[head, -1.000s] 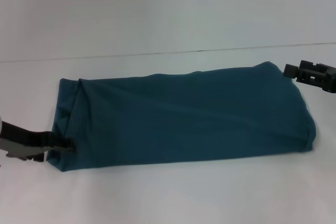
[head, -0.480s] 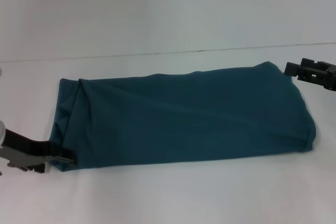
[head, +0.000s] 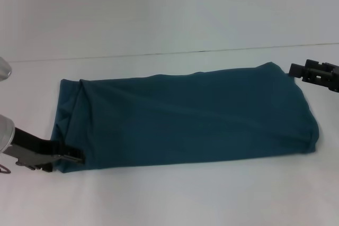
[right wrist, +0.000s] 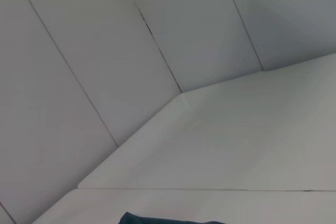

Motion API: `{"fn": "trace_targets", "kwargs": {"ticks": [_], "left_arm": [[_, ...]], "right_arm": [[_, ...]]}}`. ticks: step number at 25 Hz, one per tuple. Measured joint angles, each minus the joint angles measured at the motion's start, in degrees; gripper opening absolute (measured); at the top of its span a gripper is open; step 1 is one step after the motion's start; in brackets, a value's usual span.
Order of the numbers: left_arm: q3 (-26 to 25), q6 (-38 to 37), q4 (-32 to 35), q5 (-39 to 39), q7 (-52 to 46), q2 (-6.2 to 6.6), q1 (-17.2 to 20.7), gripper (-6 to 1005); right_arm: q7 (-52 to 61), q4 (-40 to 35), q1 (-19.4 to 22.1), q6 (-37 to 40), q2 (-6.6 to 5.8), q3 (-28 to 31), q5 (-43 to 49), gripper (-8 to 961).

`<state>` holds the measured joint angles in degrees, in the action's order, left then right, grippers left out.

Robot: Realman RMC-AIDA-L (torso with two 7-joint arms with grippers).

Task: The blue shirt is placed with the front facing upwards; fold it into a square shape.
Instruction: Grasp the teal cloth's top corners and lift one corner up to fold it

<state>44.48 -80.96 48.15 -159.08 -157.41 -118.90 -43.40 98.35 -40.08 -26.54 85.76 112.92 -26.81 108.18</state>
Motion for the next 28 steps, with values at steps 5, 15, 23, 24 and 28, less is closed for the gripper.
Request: {"fn": "trace_targets", "kwargs": {"ticks": [5,15,23,24,28], "left_arm": [[0.0,0.5,-0.1,0.0,0.0,-0.2,-0.4,904],[0.5,1.8,-0.1,0.0,0.0,-0.47,-0.9,905],[0.5,2.3,-0.1,0.0,0.2,-0.52,-0.9,904],[0.5,2.4,-0.1,0.0,0.2,-0.53,-0.9,905],[0.5,2.7,-0.1,0.0,0.2,-0.54,-0.9,905]], "right_arm": [[0.0,0.0,0.2,0.0,0.01,0.0,0.0,925],[-0.1,0.0,0.2,0.0,0.02,0.1,-0.1,925],[-0.1,0.0,0.1,0.0,0.02,0.1,-0.1,925],[-0.1,0.0,0.1,0.0,0.02,0.1,-0.1,925],[-0.1,0.0,0.1,0.0,0.02,0.1,-0.1,924]]}}
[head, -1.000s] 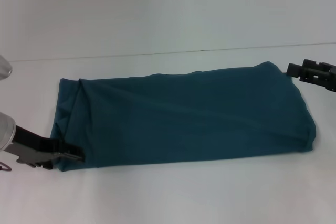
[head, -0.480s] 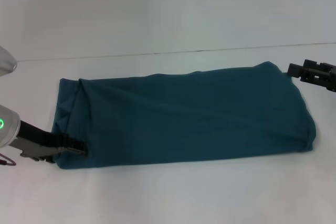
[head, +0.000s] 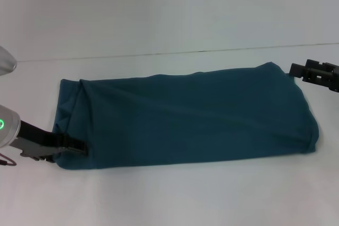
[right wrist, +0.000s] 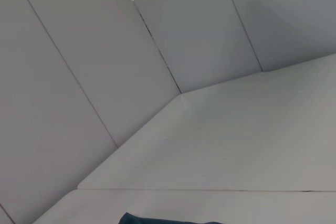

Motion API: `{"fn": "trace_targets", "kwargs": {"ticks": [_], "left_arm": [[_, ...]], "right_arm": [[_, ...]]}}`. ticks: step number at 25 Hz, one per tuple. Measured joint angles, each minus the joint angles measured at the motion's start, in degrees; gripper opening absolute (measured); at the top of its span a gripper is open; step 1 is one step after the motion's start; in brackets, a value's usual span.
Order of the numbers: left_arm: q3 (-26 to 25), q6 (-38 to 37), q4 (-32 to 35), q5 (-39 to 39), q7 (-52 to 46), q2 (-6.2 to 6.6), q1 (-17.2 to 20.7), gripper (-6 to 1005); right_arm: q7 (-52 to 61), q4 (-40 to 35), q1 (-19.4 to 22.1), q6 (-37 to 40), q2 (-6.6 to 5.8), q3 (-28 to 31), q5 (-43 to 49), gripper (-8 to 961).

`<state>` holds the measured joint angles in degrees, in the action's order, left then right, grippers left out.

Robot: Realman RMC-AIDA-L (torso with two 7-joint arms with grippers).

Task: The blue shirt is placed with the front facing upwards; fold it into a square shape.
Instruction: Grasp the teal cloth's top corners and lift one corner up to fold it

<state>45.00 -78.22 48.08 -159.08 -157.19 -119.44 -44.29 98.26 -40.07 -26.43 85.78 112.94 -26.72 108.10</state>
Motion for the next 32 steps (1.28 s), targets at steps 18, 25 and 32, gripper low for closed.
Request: {"fn": "trace_targets", "kwargs": {"ticks": [18,25,32], "left_arm": [[0.0,0.5,0.0,0.1,0.6,-0.47,-0.9,888],[0.0,1.8,0.0,0.7,2.0,-0.63,-0.4,777],[0.1,2.3,0.0,0.6,2.0,-0.63,-0.7,574]], "right_arm": [[0.0,0.0,0.0,-0.1,0.0,0.0,0.0,925],[0.0,0.0,-0.1,0.0,0.08,0.0,0.0,923],[0.0,0.0,-0.1,0.0,0.17,0.0,0.0,920]]}}
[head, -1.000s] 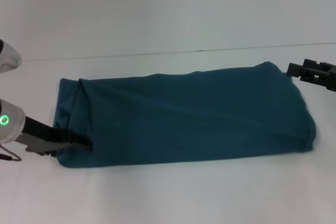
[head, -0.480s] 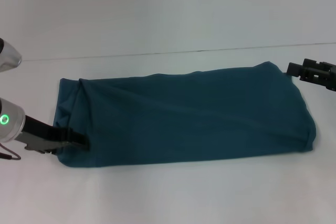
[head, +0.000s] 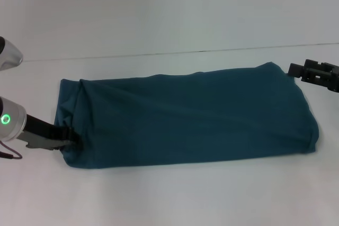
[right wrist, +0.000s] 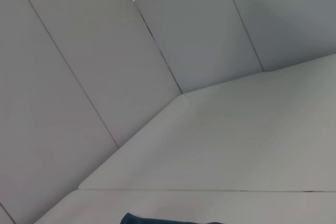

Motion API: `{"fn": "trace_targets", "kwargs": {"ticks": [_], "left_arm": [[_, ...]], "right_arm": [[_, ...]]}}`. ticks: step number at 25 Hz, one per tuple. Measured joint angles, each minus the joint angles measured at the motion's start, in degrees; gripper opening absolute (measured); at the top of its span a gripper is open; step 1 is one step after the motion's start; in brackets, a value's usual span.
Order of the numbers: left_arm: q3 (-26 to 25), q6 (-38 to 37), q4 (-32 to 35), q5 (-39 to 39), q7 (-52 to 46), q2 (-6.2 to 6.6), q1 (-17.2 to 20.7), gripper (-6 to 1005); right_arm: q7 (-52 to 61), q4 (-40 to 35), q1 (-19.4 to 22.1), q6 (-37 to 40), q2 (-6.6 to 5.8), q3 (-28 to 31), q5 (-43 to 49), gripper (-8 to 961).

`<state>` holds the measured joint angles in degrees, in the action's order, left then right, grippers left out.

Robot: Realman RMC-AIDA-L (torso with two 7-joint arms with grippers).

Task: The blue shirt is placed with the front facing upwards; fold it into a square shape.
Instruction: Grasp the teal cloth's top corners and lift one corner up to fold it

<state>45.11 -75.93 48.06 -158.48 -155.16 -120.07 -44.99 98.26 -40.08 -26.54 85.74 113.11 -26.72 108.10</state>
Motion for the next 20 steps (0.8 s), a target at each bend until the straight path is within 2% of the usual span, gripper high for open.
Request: {"fn": "trace_targets", "kwargs": {"ticks": [7,9,20], "left_arm": [[0.0,1.3,-0.9,-0.4,-0.1,0.02,-0.1,263],[0.0,1.4,-1.0,-0.4,-0.1,0.04,-0.1,57],[0.1,1.0,0.0,0.0,0.7,-0.01,0.1,35]], "right_arm": [[0.0,0.0,0.1,-0.1,0.0,0.0,0.0,916],[0.0,0.0,0.1,-0.1,0.0,0.0,0.0,915],[-0.1,0.1,0.1,-0.5,0.25,0.0,0.0,910]]}}
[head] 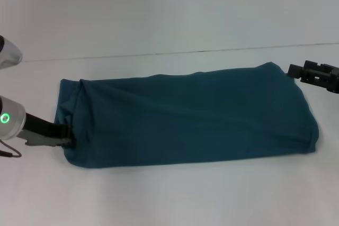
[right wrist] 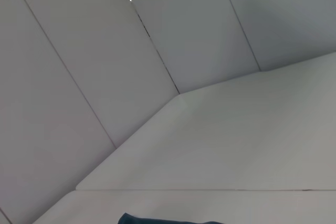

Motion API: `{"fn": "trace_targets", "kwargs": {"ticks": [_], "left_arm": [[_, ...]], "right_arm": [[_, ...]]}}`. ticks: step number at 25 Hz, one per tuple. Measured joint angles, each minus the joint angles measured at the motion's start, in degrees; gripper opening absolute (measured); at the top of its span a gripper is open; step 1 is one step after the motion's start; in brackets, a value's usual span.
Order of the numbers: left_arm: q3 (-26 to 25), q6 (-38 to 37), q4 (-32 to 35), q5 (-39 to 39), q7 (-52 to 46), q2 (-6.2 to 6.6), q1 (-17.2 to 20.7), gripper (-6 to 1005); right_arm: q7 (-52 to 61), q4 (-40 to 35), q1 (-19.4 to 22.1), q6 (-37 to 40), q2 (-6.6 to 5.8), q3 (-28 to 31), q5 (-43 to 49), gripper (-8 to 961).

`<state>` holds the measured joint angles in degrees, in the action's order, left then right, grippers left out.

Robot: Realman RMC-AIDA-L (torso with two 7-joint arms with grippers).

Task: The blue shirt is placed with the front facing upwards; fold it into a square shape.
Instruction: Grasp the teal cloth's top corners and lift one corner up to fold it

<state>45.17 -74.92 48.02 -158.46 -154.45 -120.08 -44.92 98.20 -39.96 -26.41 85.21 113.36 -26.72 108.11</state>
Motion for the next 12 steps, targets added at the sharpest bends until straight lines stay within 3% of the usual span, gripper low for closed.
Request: {"fn": "trace_targets", "kwargs": {"ticks": [12], "left_arm": [[-0.7,-4.8,7.5,5.4,3.0,0.54,3.5,33]], "right_arm": [[-0.1,0.5,0.1,-0.1,0.74,0.0,0.0,911]]}}
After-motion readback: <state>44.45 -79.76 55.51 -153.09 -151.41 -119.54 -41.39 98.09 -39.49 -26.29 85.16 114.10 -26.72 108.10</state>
